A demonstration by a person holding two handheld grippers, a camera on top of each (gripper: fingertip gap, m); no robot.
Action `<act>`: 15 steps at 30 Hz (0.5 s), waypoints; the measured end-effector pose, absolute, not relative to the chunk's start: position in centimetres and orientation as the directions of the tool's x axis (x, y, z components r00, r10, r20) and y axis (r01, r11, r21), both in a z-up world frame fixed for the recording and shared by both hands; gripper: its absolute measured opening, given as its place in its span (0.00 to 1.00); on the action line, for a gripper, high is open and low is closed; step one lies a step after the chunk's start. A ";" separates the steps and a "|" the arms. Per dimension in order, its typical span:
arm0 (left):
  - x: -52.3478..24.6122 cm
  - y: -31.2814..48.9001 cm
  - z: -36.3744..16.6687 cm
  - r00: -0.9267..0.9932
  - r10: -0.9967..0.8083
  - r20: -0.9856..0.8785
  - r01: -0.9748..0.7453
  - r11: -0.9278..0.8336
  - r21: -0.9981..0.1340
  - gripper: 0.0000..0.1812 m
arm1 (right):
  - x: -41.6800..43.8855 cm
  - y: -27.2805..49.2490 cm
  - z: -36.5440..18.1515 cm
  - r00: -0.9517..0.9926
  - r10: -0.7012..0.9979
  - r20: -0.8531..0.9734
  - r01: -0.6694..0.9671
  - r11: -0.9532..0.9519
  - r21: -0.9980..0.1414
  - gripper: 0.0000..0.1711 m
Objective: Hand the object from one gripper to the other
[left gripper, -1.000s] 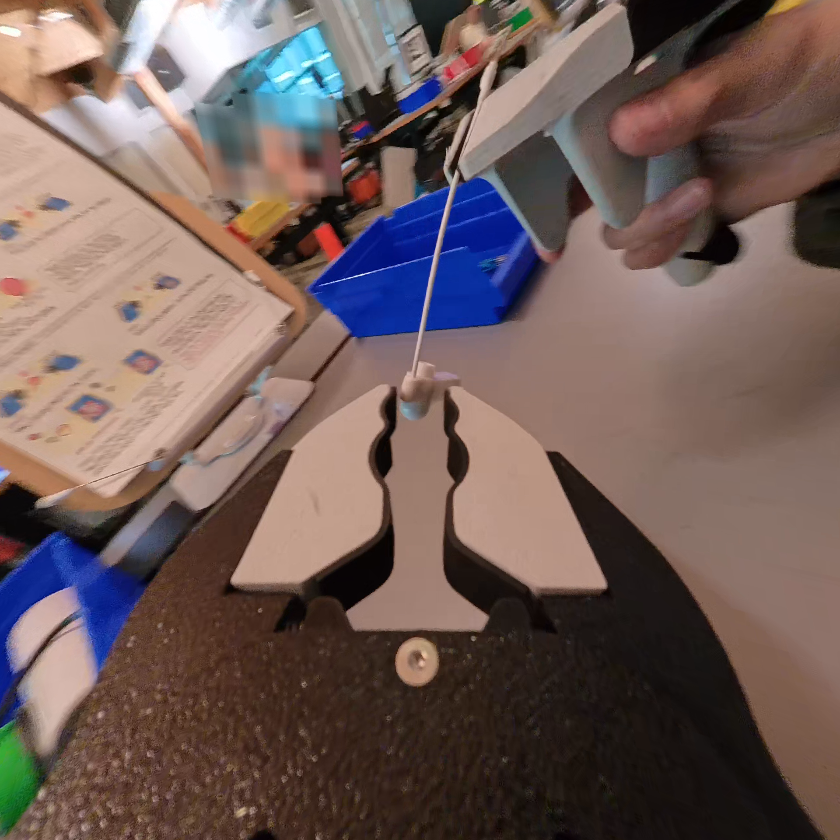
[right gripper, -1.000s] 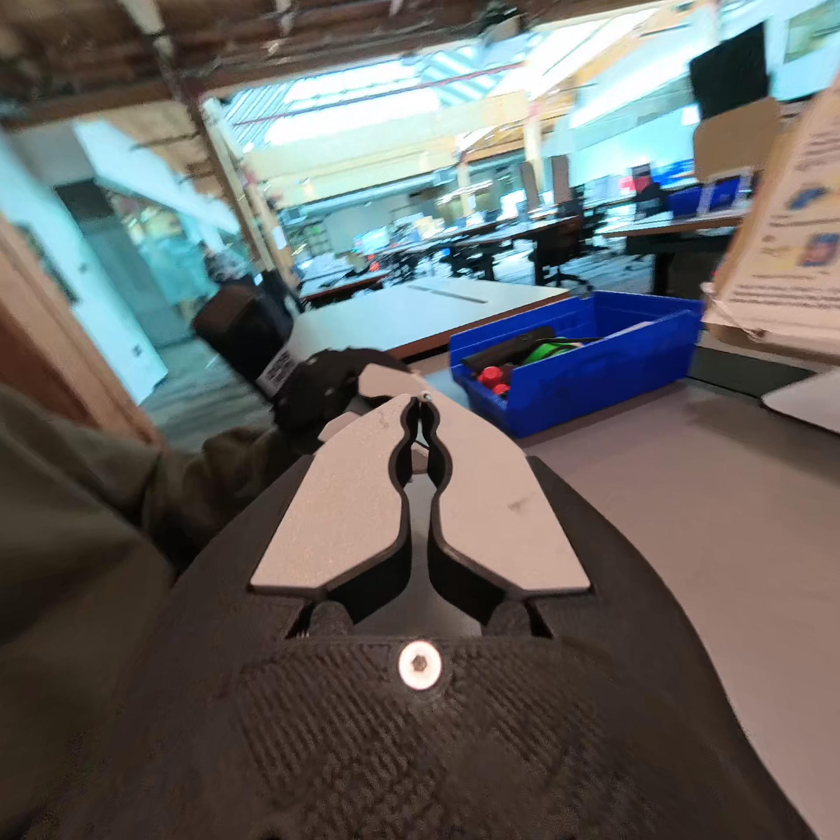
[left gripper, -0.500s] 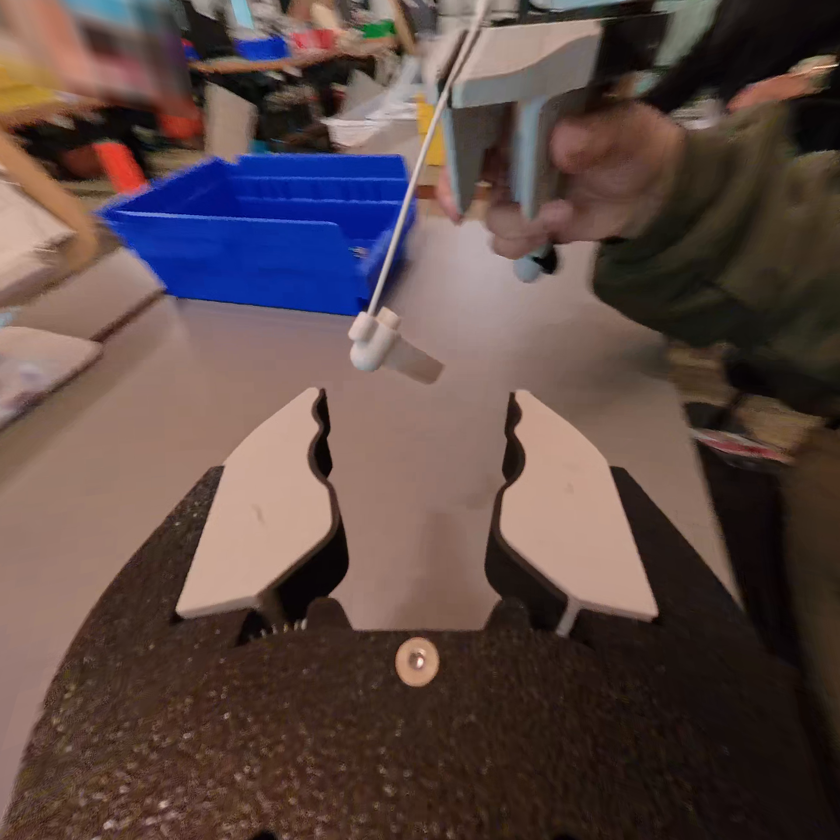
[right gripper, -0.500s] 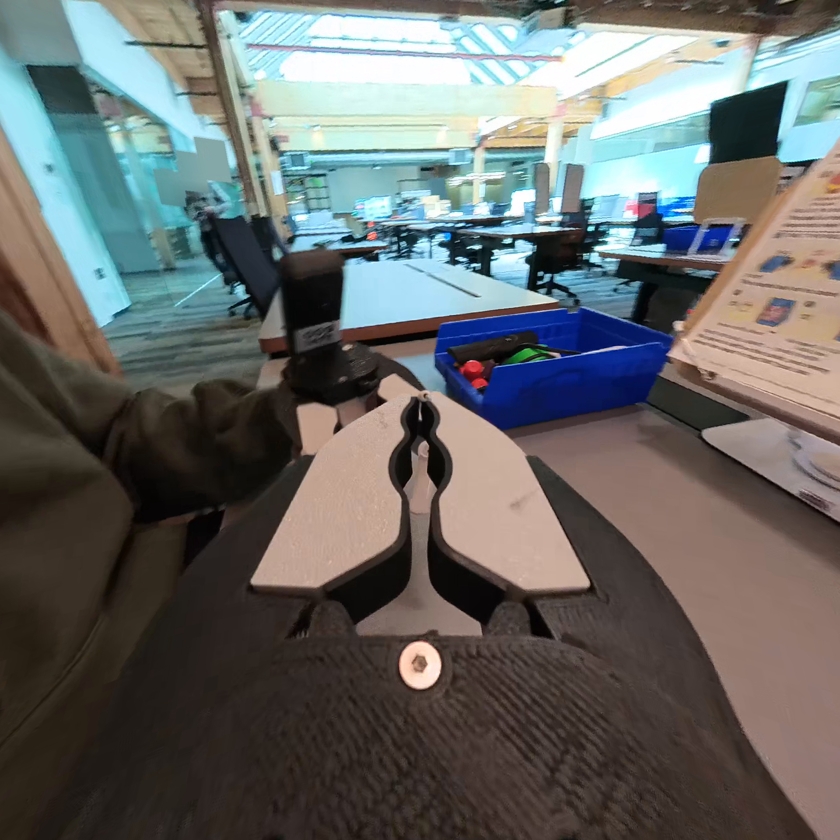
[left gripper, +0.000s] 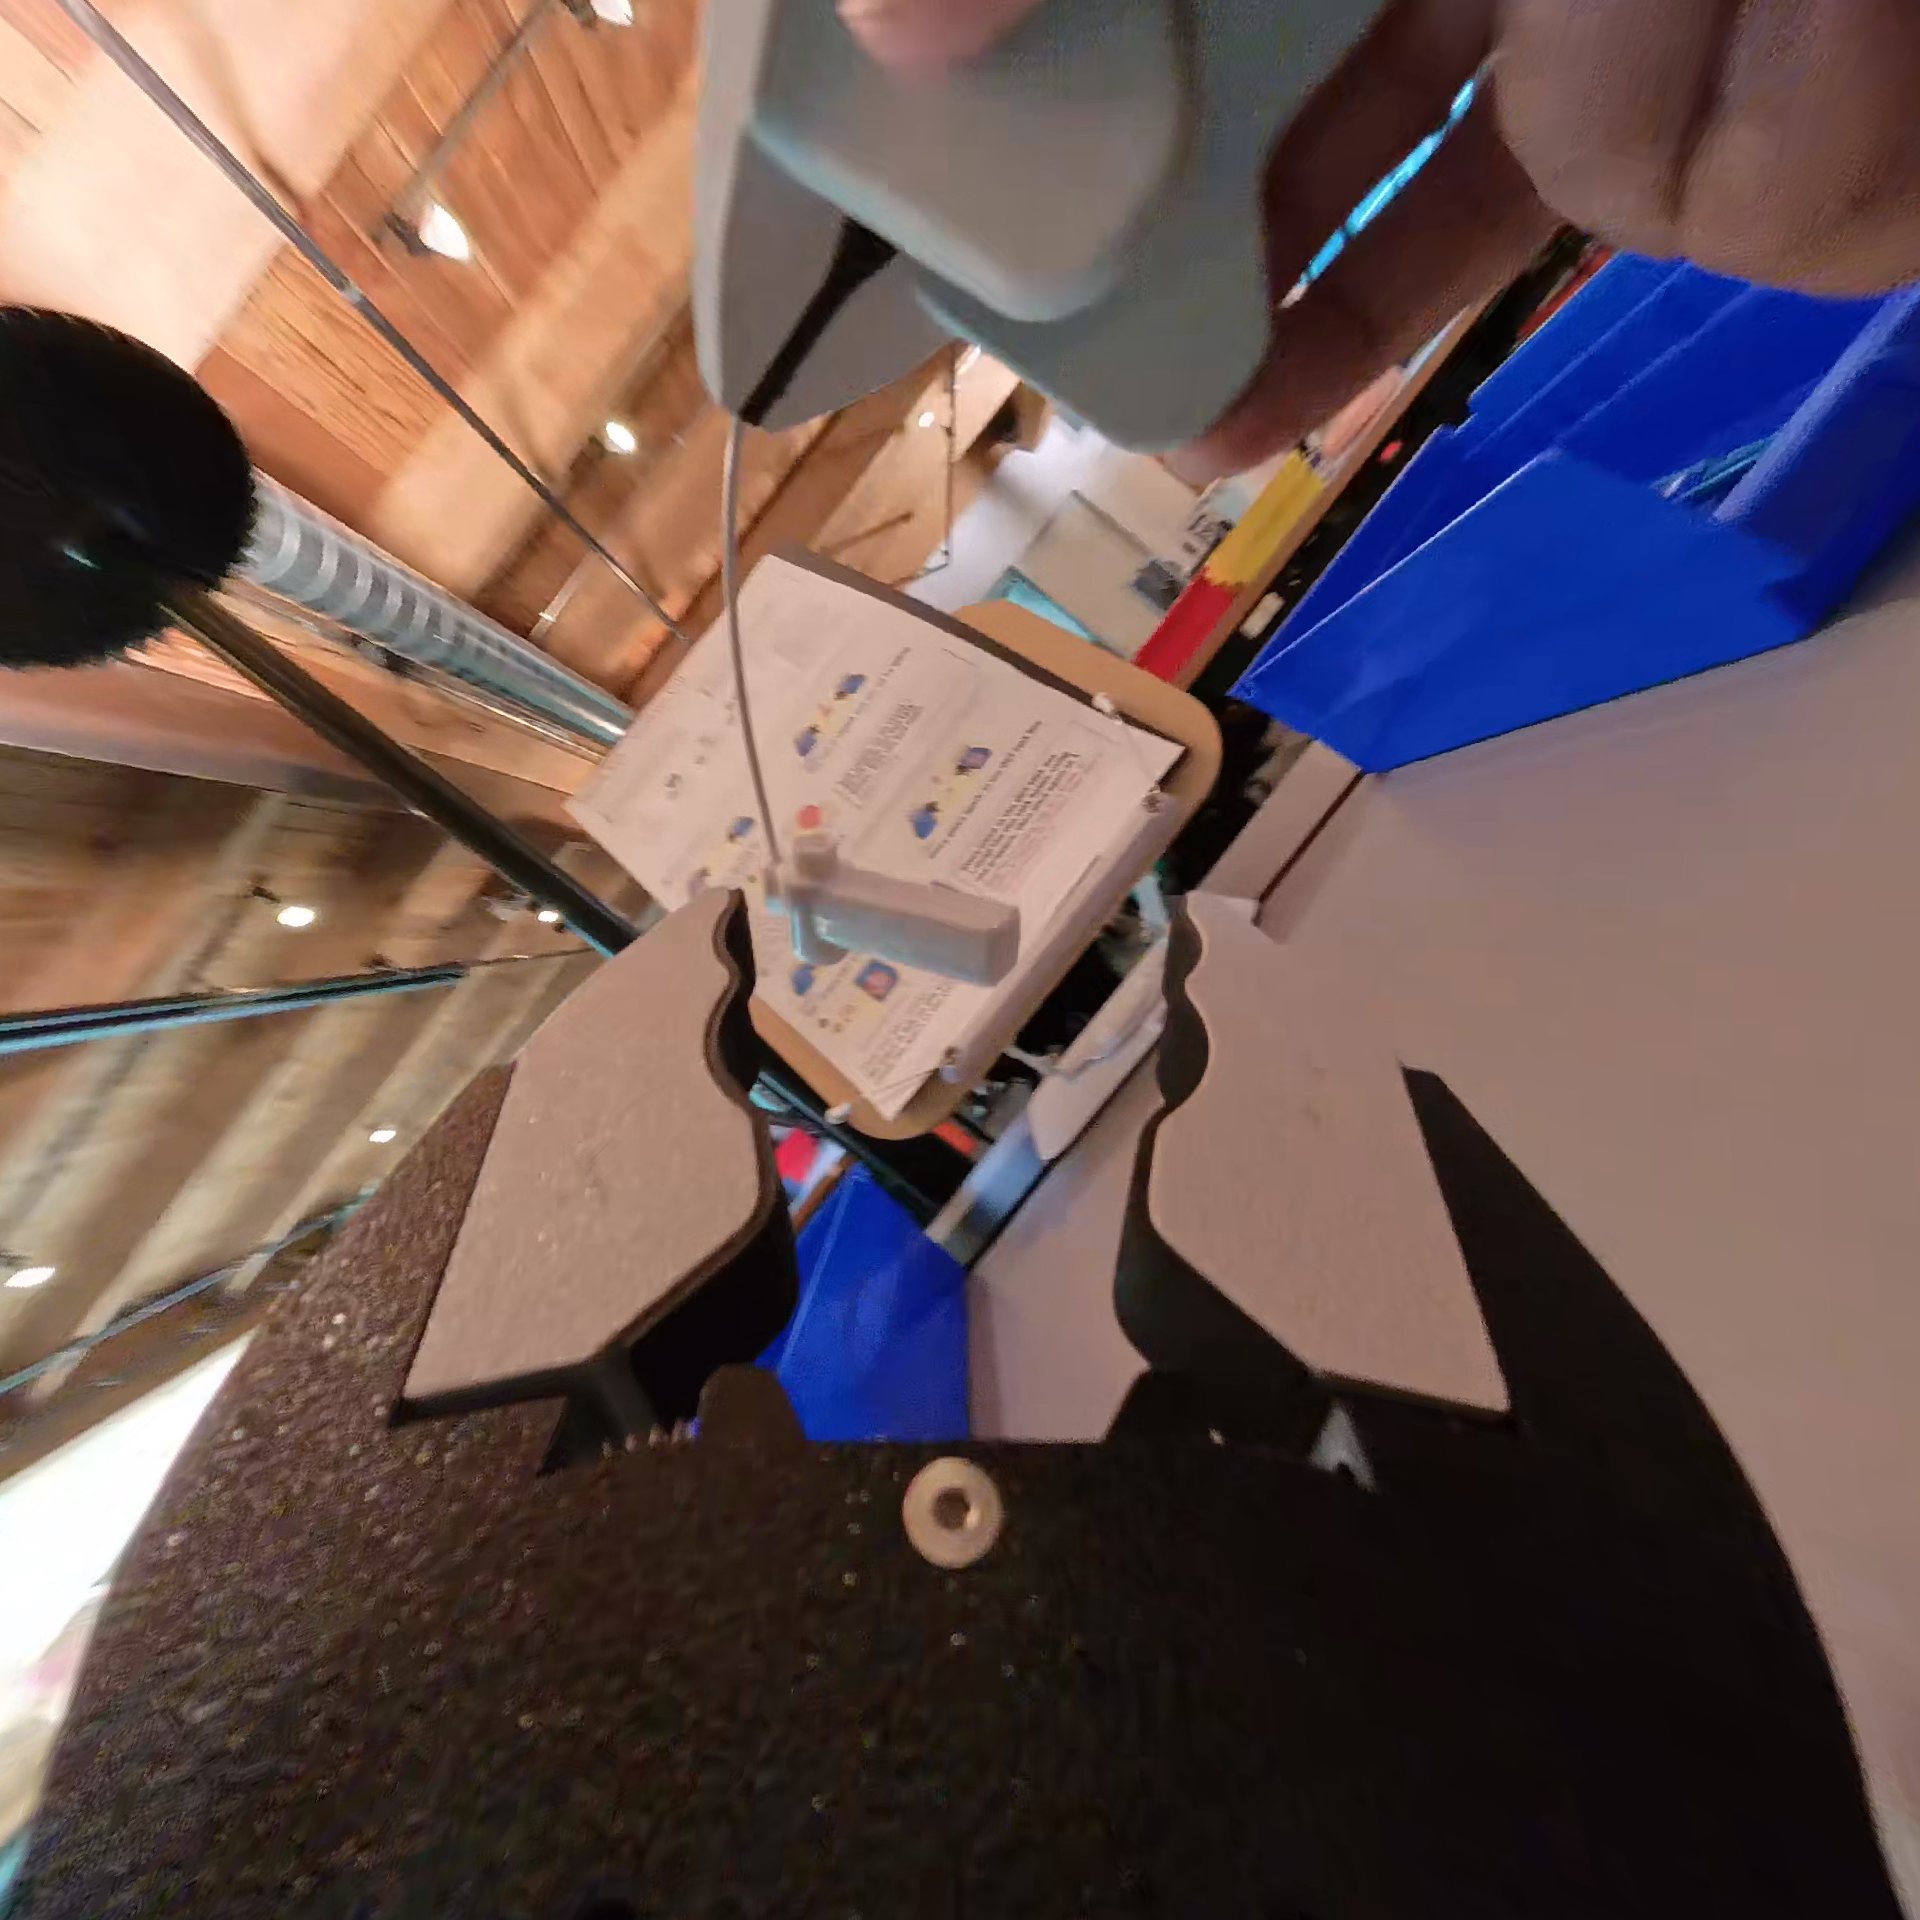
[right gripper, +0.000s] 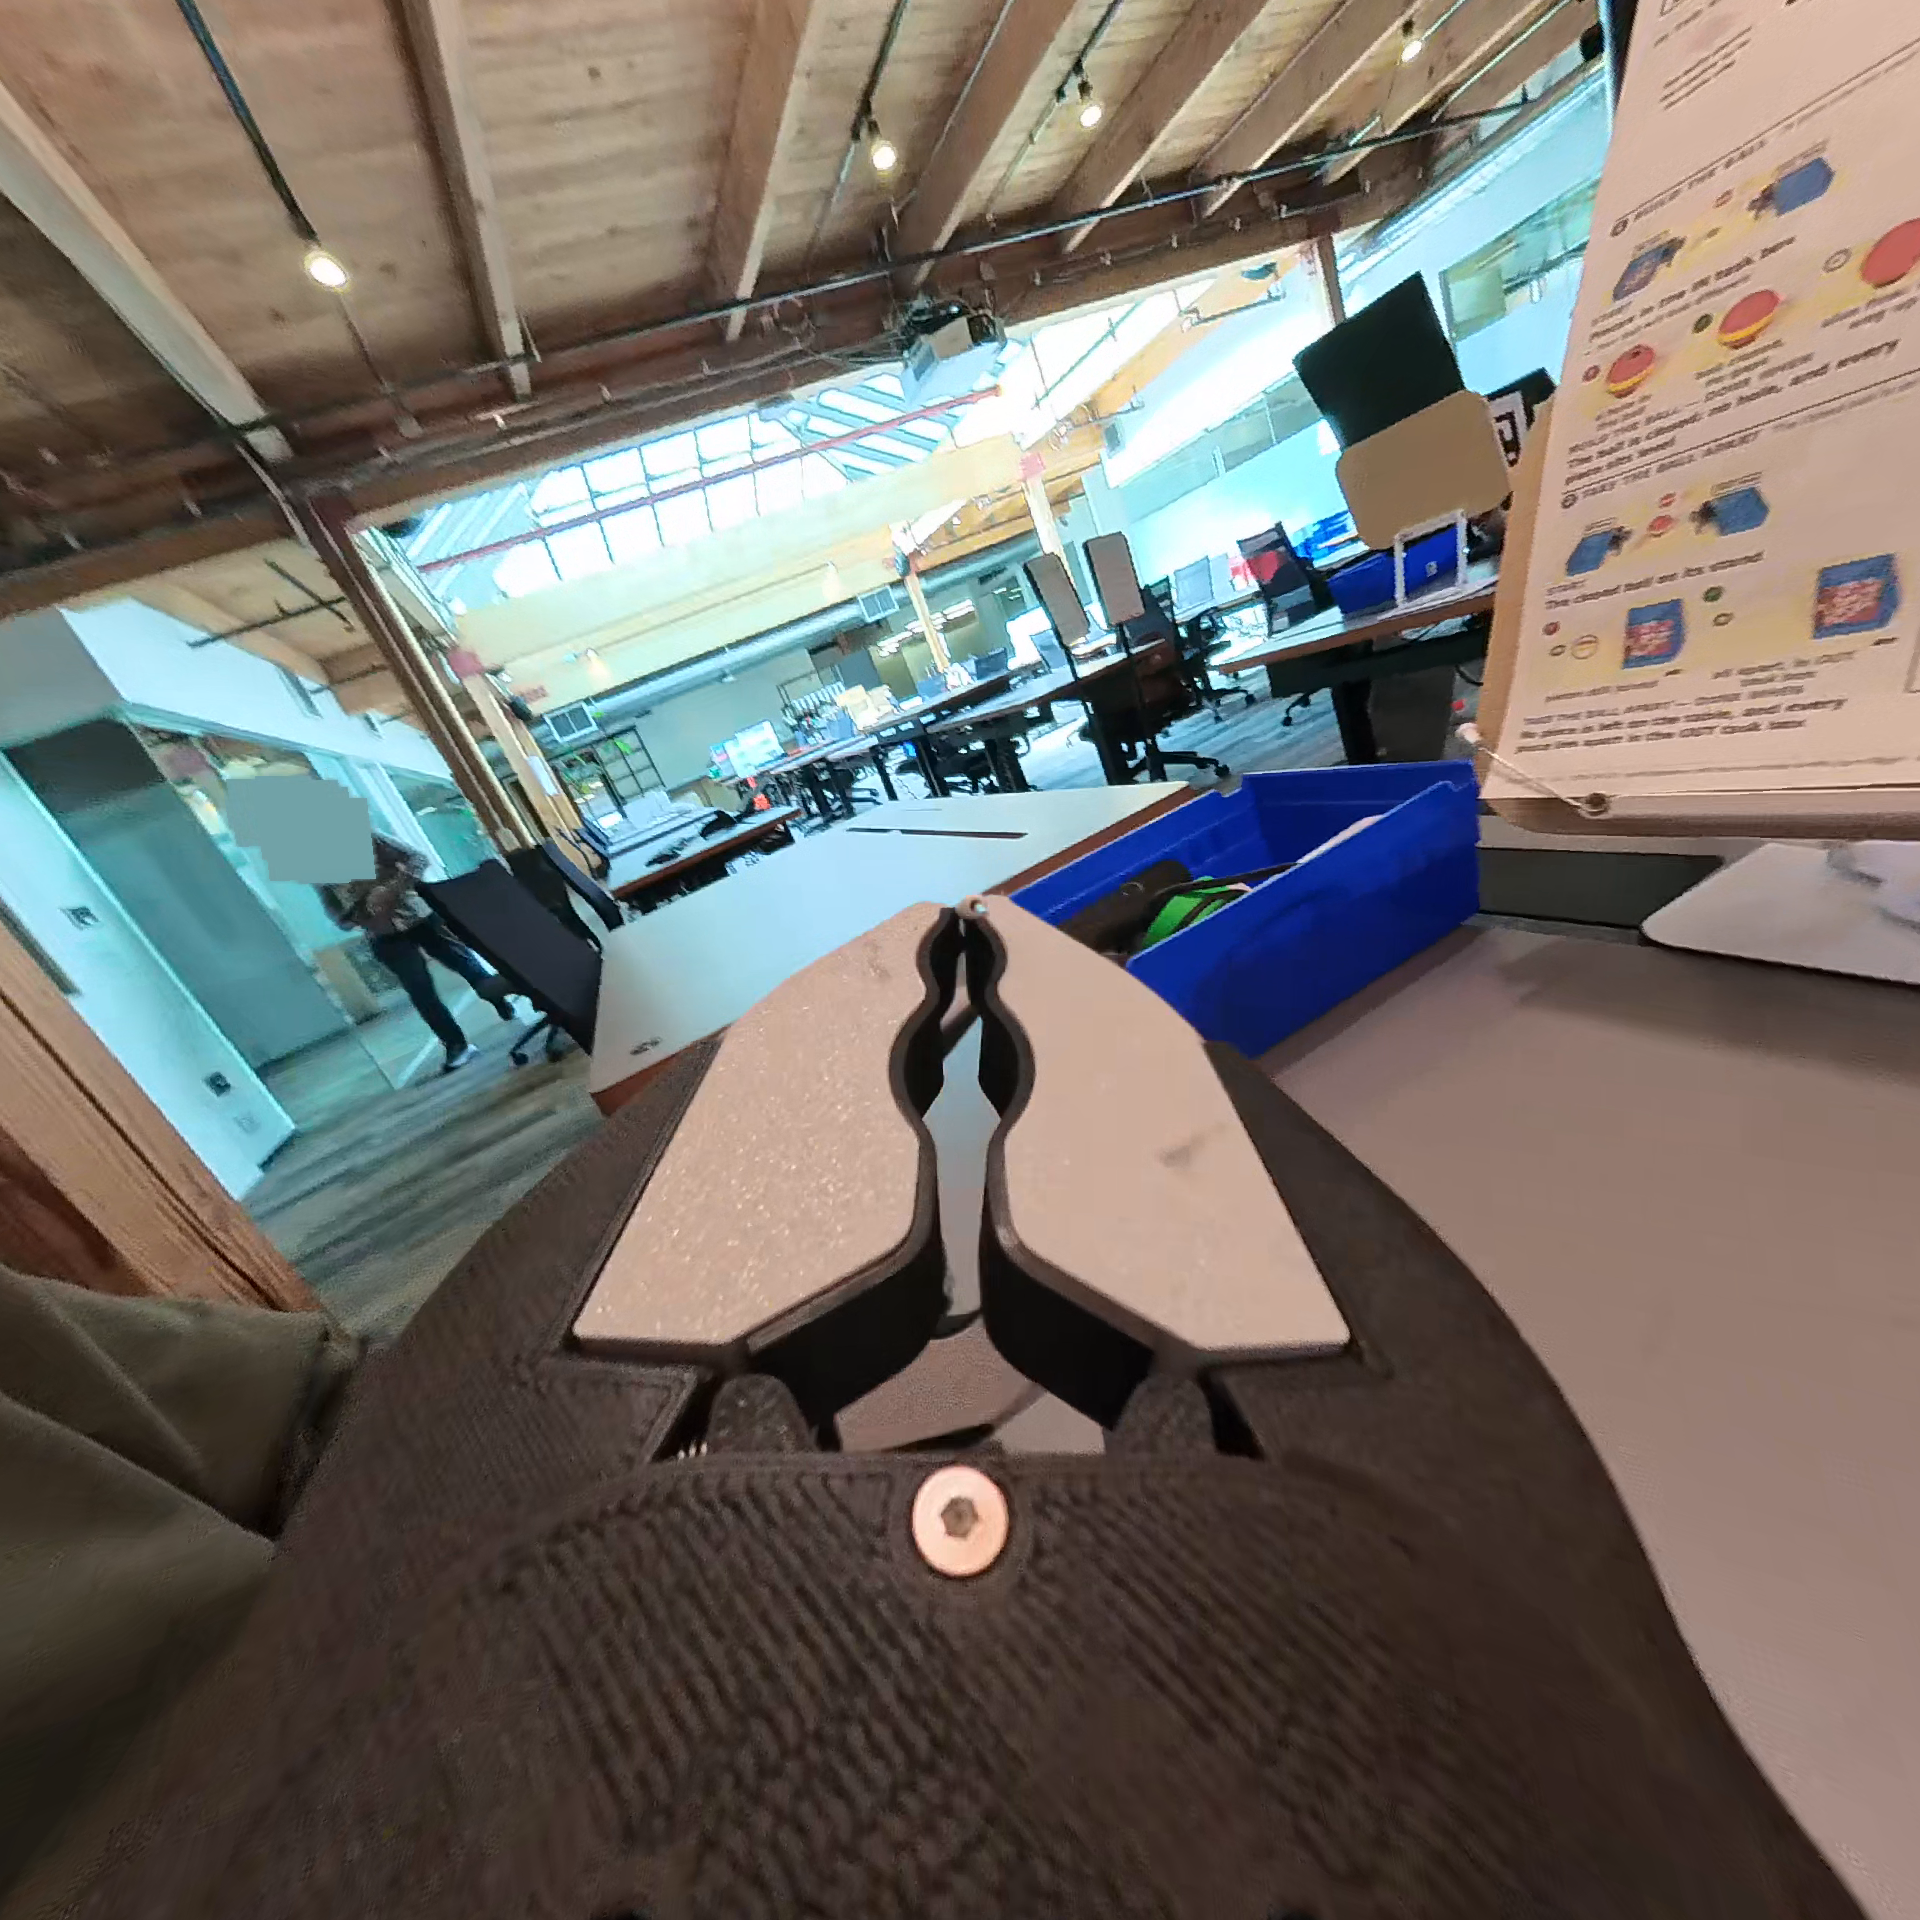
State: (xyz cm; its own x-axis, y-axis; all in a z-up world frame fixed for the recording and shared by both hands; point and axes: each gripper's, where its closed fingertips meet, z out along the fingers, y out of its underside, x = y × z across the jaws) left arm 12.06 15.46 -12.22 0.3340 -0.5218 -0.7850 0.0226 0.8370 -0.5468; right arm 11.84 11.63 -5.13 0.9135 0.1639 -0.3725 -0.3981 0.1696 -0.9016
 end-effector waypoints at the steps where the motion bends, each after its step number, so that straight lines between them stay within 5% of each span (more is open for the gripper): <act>1: 11.9 15.5 -12.1 0.364 -0.489 -0.793 0.012 0.854 -0.521 0.39 | 11.7 11.6 -5.0 0.909 0.170 -0.381 -0.408 0.174 -0.896 0.01; 9: 10.5 15.7 -10.4 0.494 -0.384 -0.780 0.013 0.900 -0.436 0.10 | 12.0 11.4 -4.8 0.896 0.165 -0.413 -0.440 0.191 -0.877 0.01; 15: 10.4 16.4 -9.6 0.450 -0.488 -0.747 0.077 0.855 -0.513 0.06 | 13.2 10.9 -4.9 0.908 0.130 -0.399 -0.418 0.199 -0.886 0.01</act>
